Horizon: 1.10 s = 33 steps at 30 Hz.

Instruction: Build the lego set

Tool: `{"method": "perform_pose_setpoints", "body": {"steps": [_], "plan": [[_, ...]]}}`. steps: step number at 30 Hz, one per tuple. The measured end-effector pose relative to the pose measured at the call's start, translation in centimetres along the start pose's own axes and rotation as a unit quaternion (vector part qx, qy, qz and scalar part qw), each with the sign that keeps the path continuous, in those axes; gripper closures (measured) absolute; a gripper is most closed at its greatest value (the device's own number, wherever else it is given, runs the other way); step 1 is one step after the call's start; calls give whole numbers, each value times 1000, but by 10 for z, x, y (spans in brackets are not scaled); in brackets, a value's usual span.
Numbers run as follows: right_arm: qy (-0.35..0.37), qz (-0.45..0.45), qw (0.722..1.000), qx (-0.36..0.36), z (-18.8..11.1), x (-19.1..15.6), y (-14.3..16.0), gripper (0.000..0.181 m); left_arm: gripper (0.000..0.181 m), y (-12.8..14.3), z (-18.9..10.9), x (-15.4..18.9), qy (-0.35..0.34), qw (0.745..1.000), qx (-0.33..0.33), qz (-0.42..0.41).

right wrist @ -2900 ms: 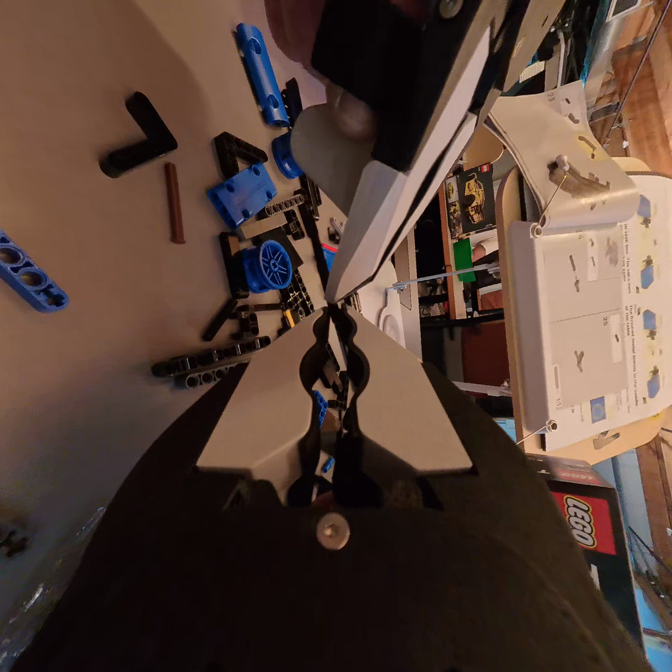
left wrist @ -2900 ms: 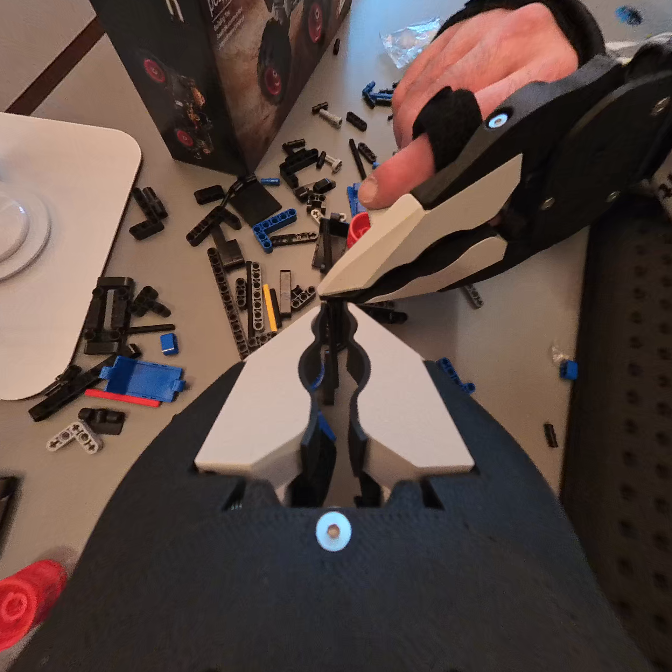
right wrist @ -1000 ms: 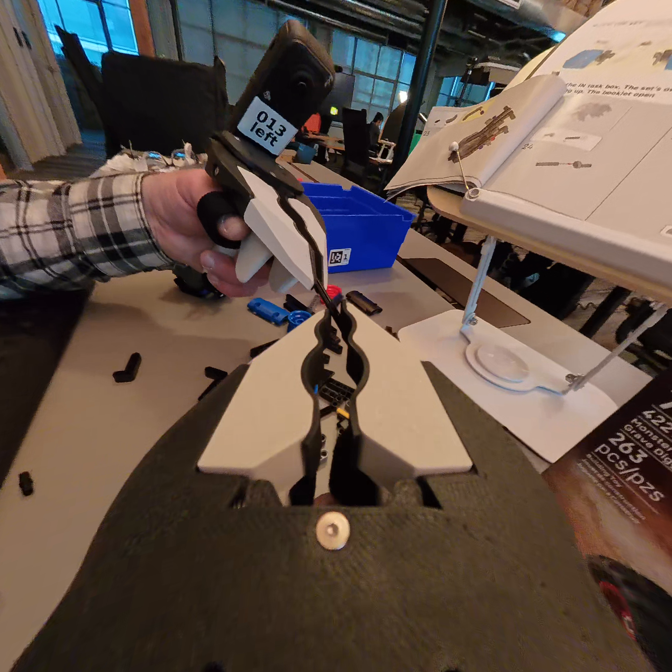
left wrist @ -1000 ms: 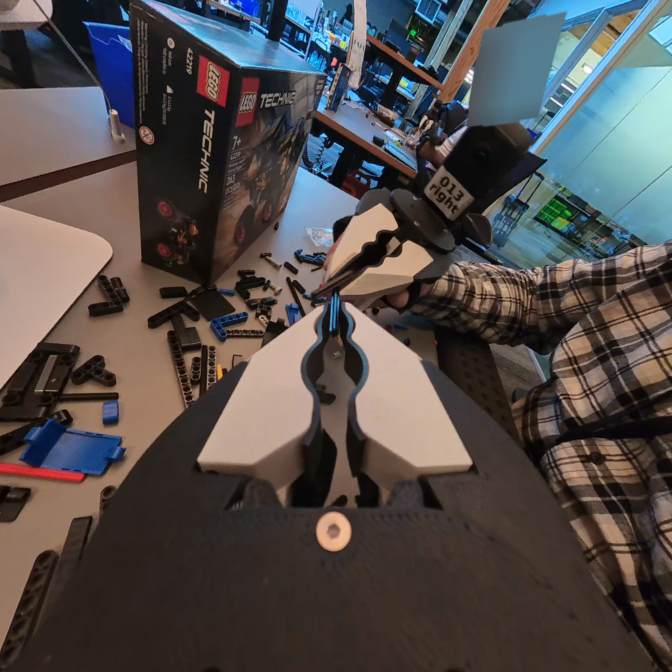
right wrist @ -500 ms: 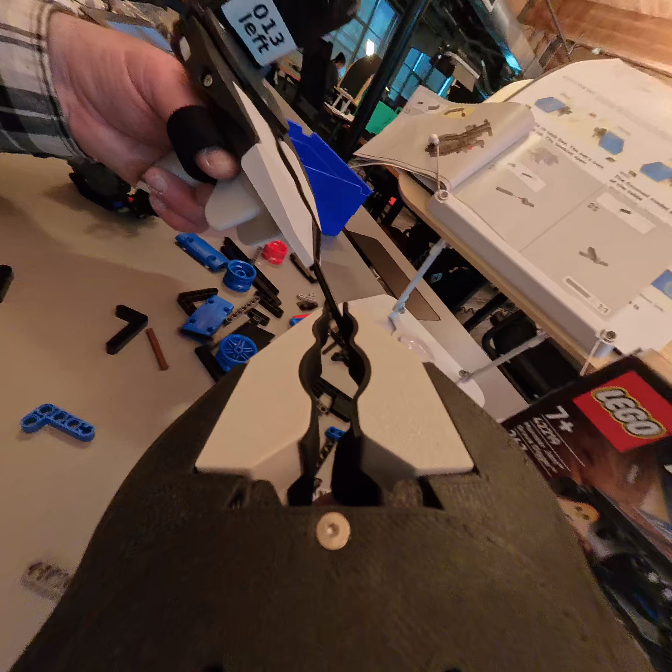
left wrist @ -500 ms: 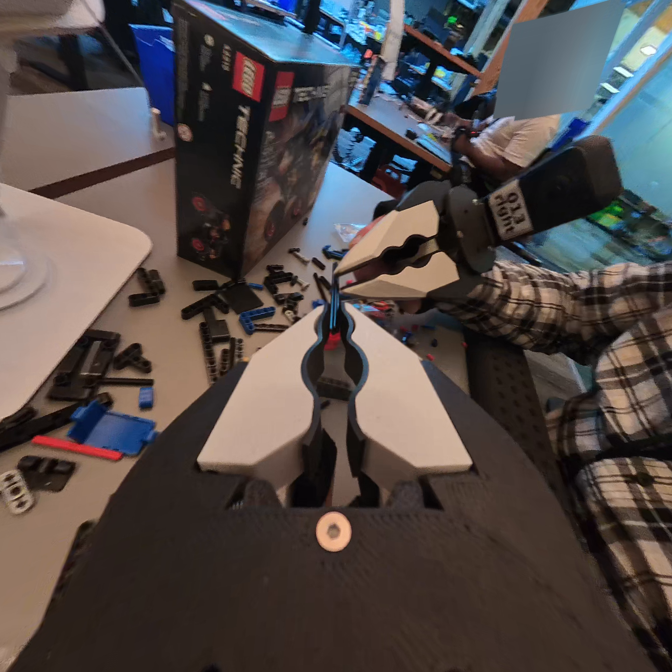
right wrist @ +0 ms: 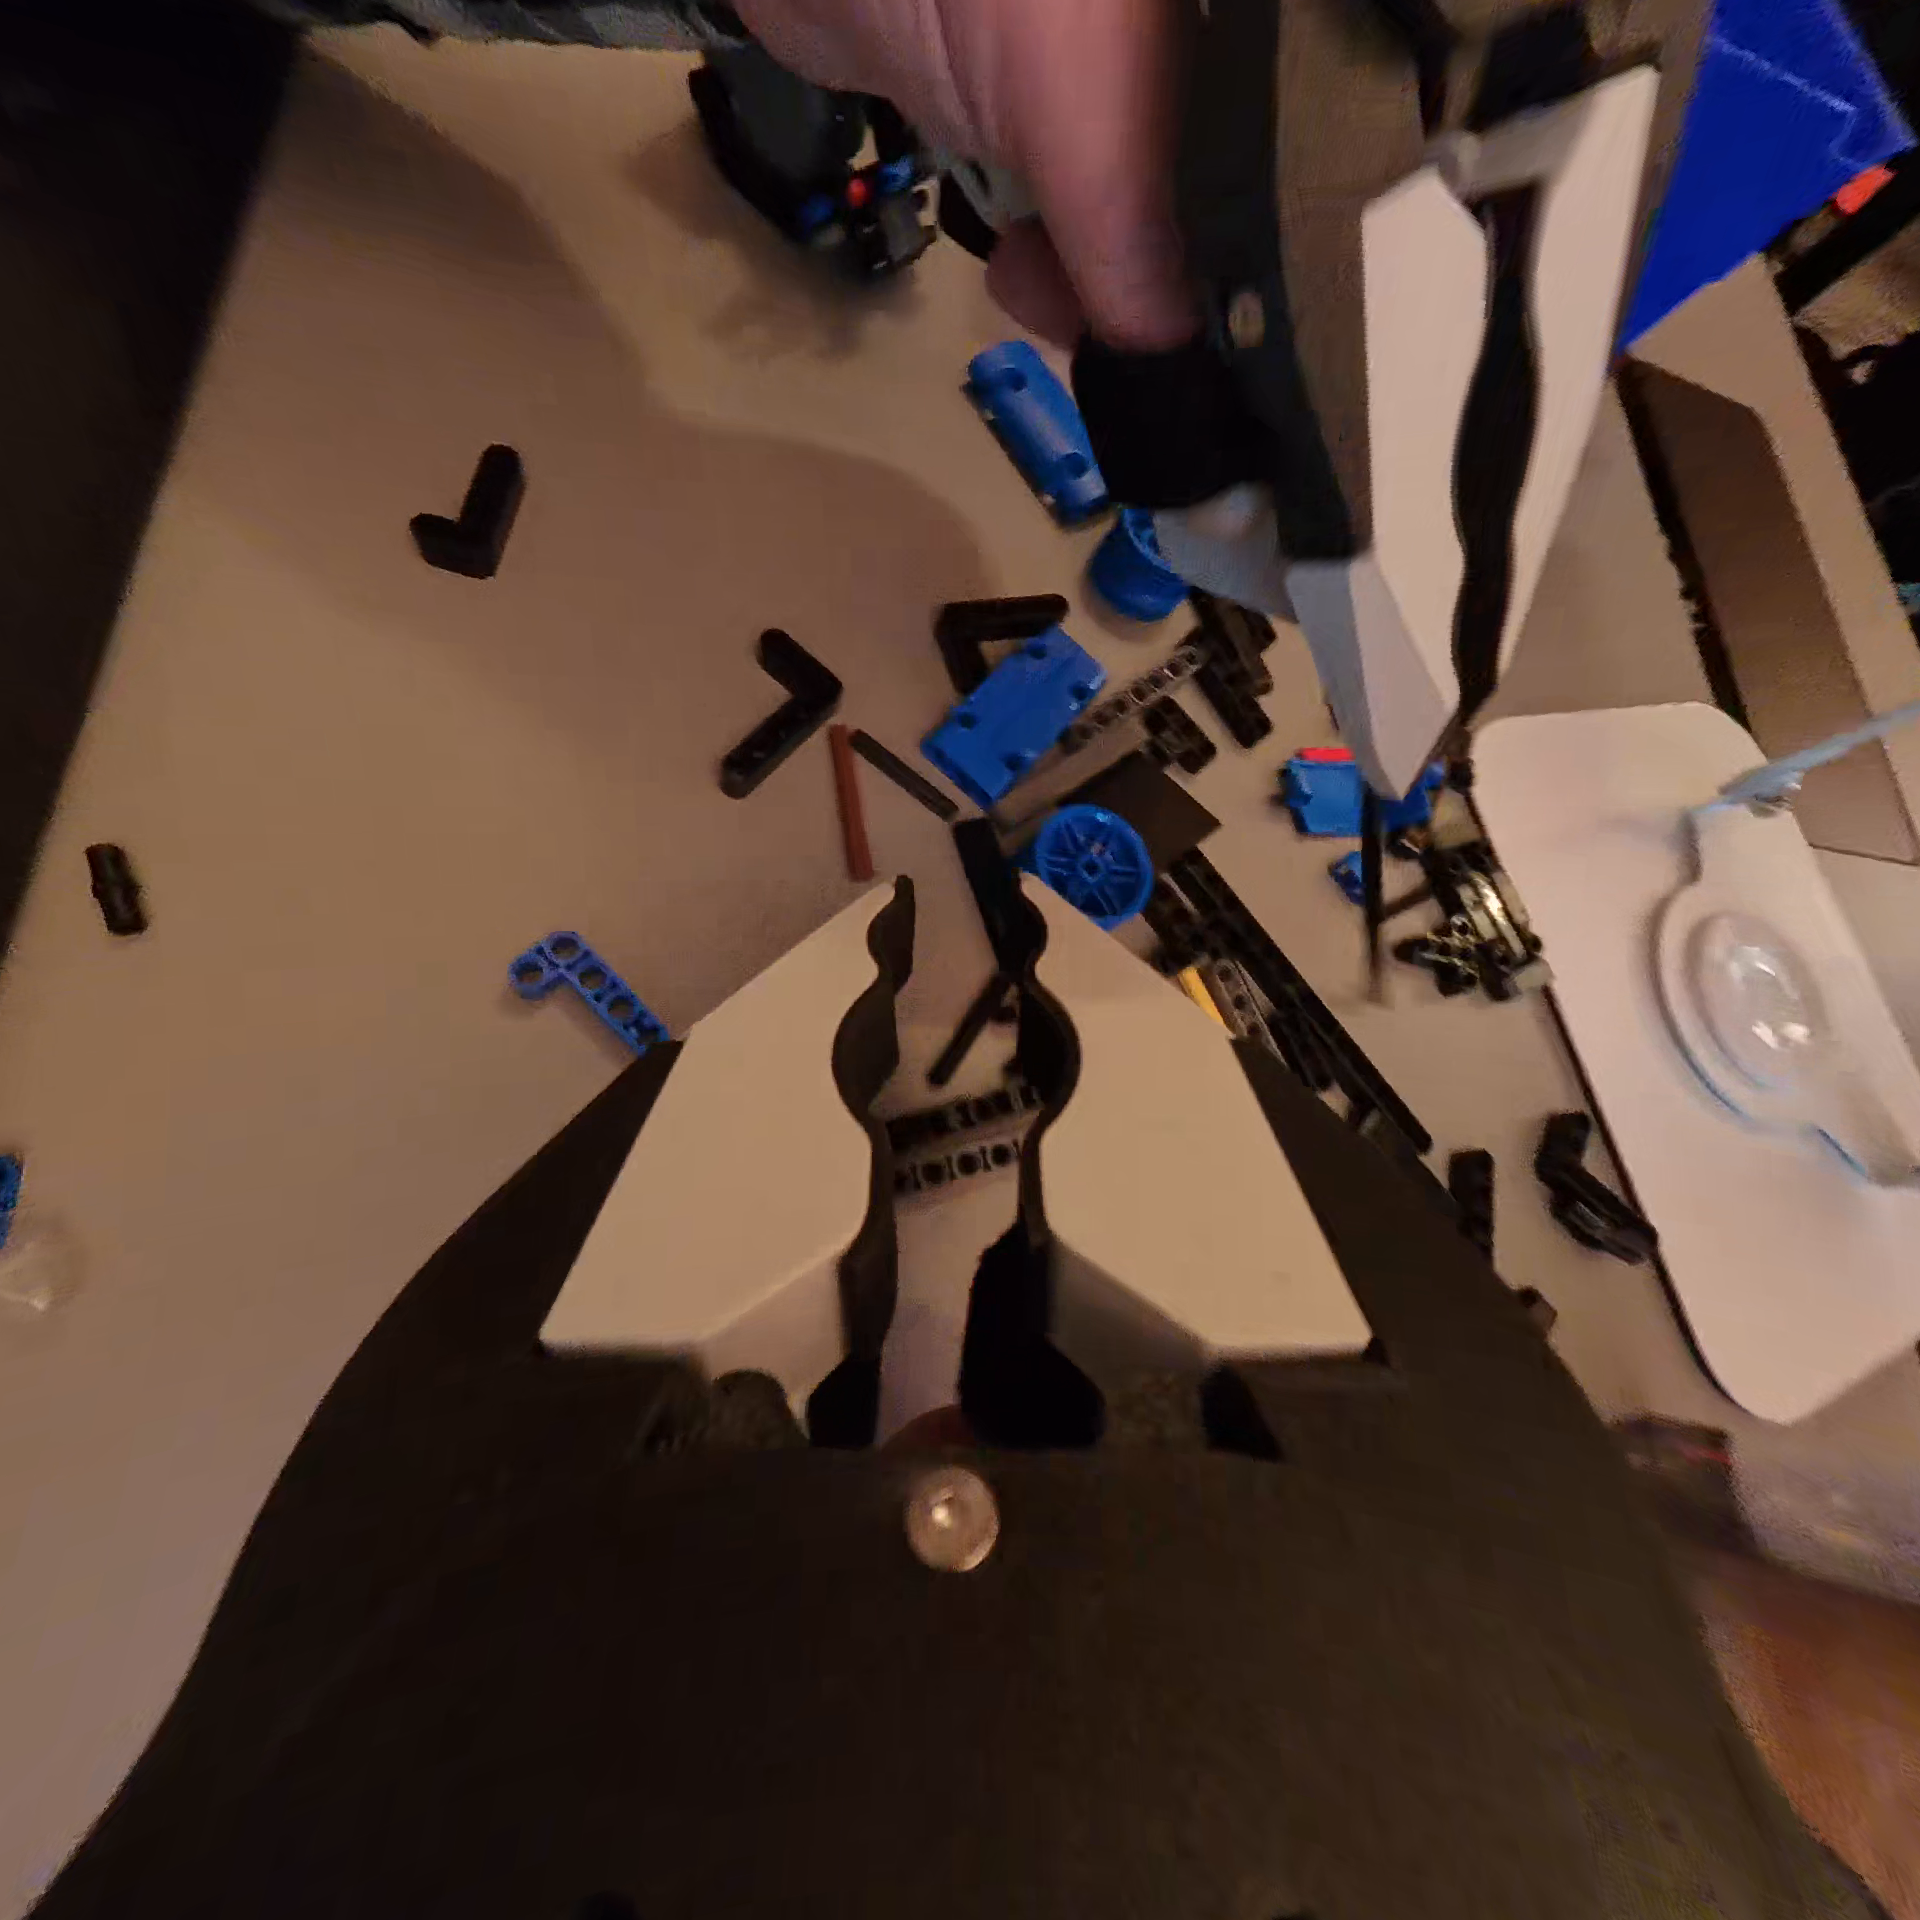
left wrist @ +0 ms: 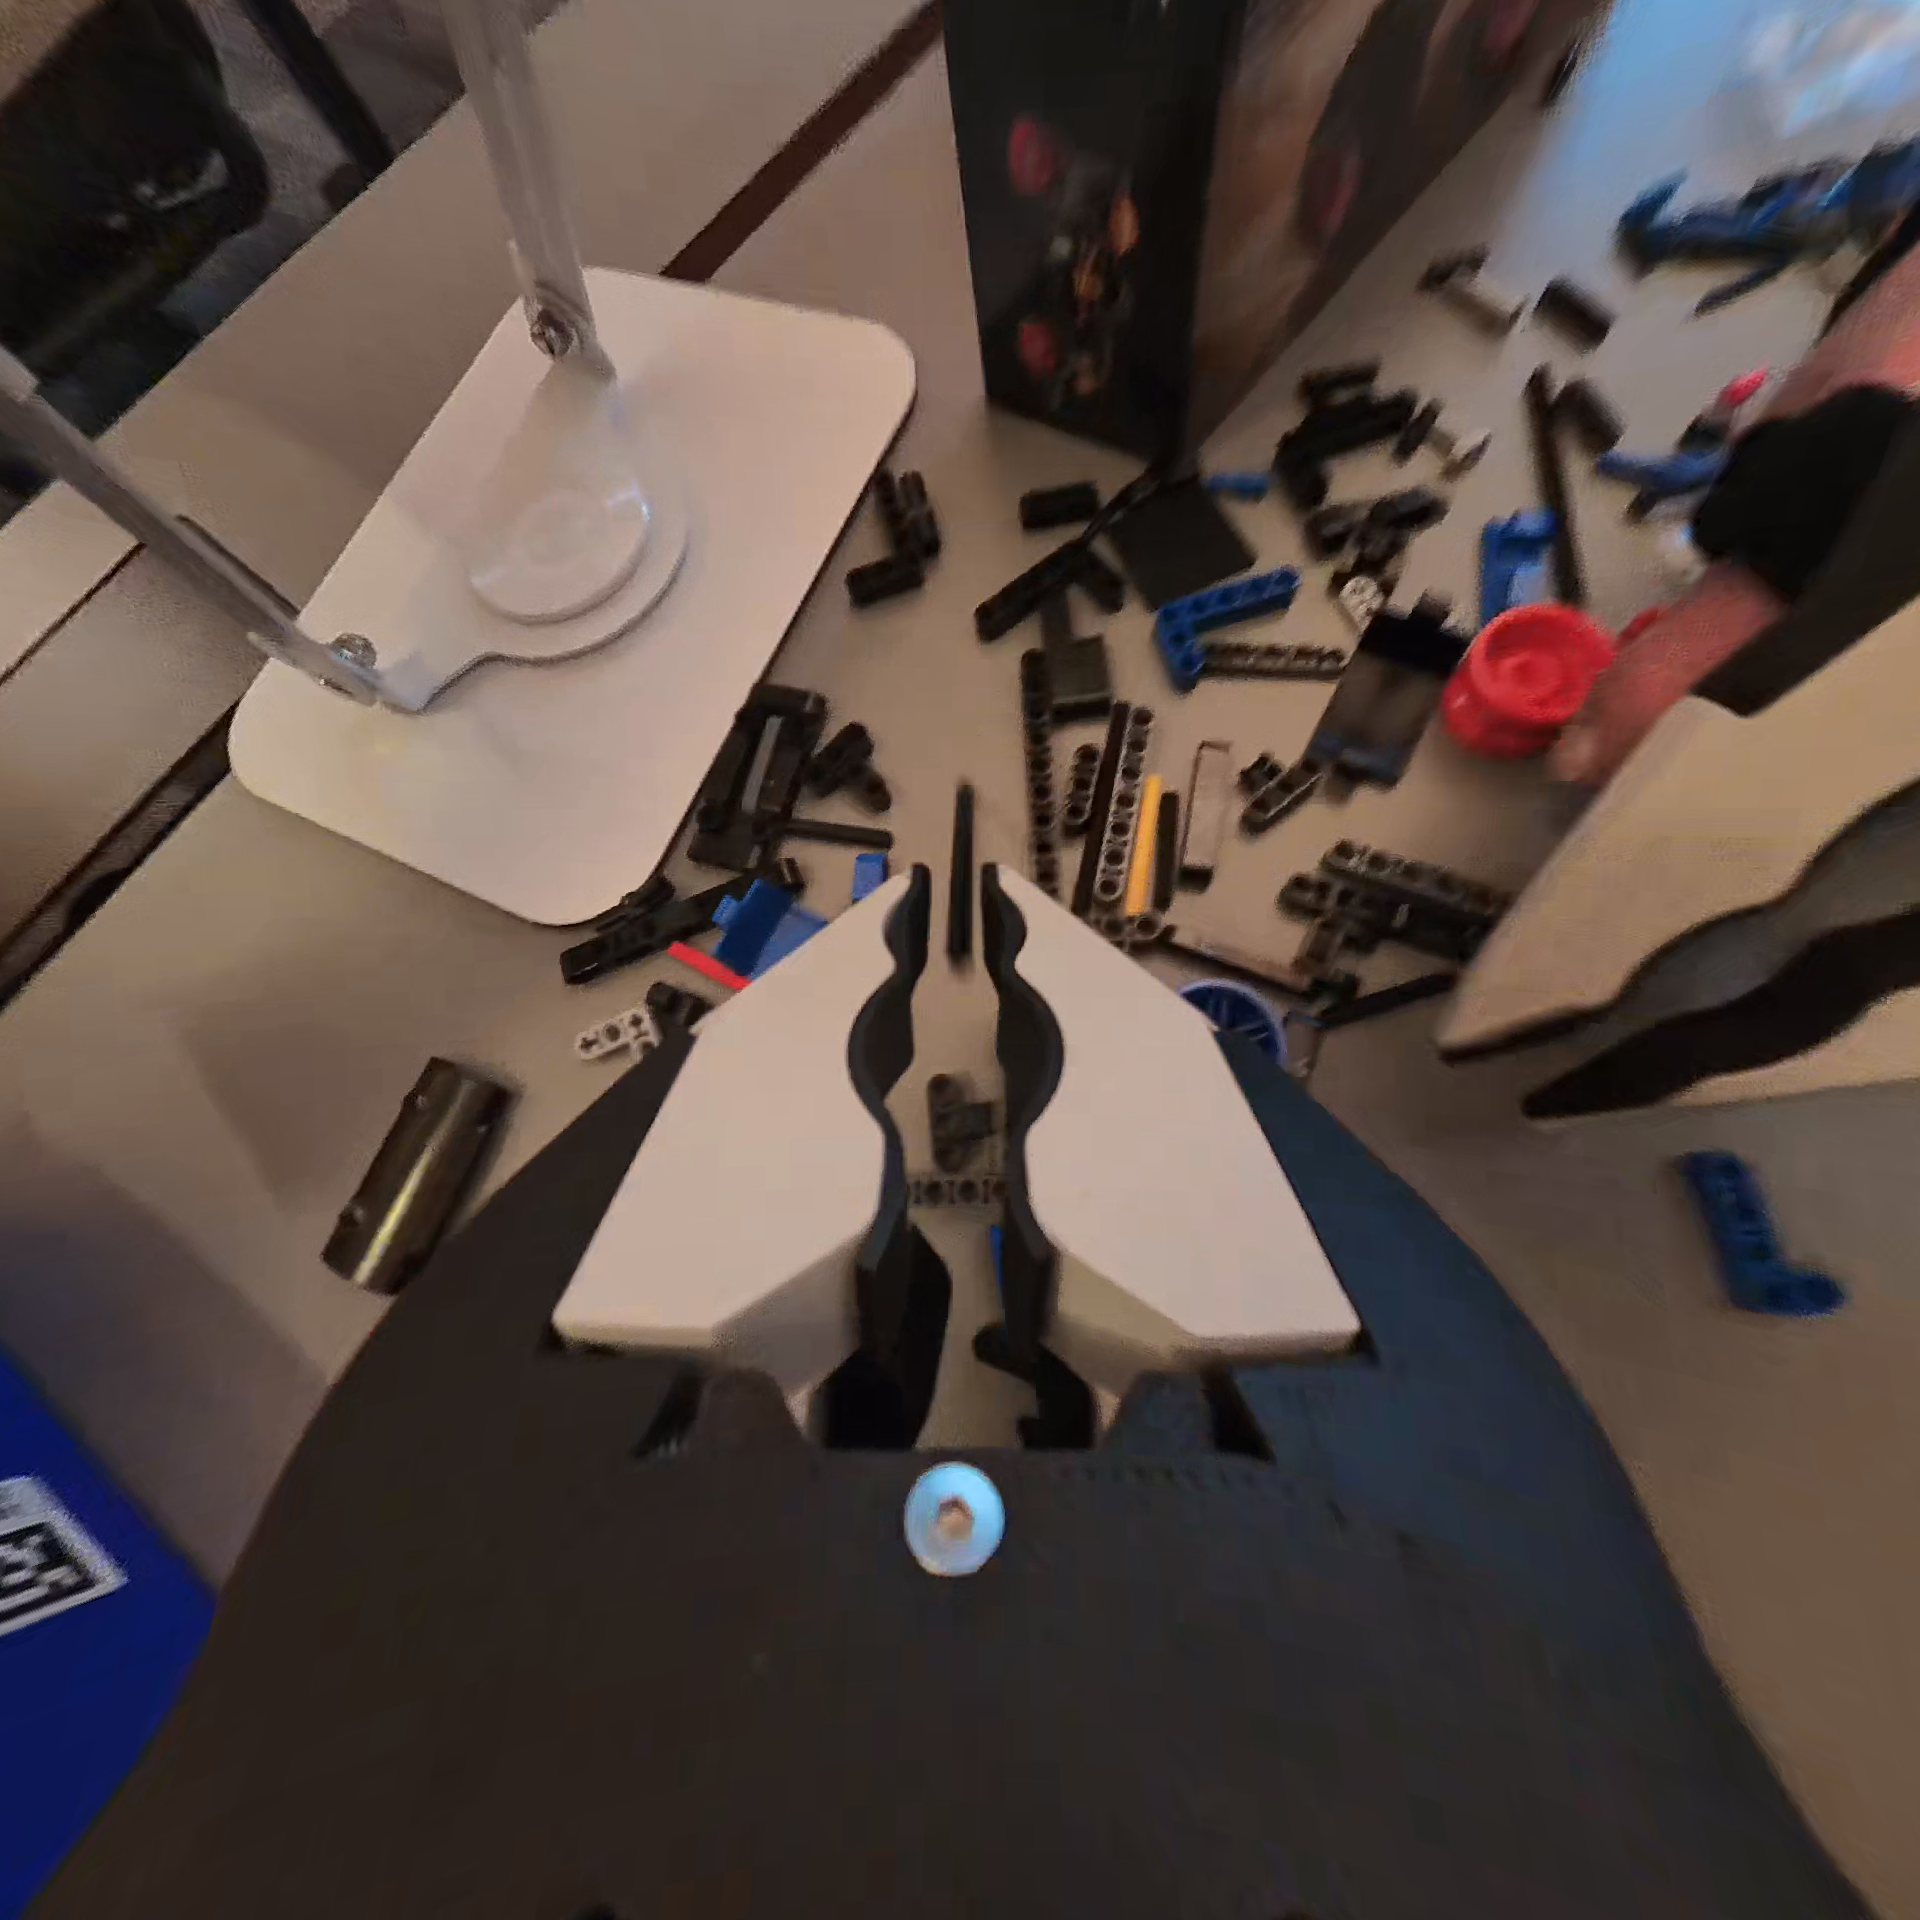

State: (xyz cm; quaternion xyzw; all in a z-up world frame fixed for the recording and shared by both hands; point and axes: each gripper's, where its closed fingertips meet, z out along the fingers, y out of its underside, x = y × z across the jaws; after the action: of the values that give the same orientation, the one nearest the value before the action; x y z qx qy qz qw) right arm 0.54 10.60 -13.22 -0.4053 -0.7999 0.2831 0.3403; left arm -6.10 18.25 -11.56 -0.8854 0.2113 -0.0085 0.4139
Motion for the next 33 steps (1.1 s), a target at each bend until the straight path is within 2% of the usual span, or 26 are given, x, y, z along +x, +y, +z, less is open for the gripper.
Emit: {"method": "perform_pose_setpoints", "body": {"steps": [3, 9, 20, 24, 27, 33], "plan": [[-30, -15, 999, -18, 16, -6, -2, 167, 161, 7, 5, -1, -16, 999, -21, 19], [-85, -49, 993, -61, 46, -9, 2, 166, 157, -3, -7, -9, -27, 1000, 5, 7], [-180, -1, 980, -89, 57, -16, 2, 178, 156, -12, -22, -16, -30, 999, 37, 8], [-178, 1, 981, -84, 55, -18, 2, 178, 156, -21, -38, -15, -32, 997, 62, 31], [-150, 9, 987, -63, 47, -14, -2, 178, 156, -25, -53, -13, -39, 995, 74, 48], [-69, 15, 997, -10, 12, 5, -20, 179, 153, -35, -81, 11, -6, 991, 119, 60]]}}
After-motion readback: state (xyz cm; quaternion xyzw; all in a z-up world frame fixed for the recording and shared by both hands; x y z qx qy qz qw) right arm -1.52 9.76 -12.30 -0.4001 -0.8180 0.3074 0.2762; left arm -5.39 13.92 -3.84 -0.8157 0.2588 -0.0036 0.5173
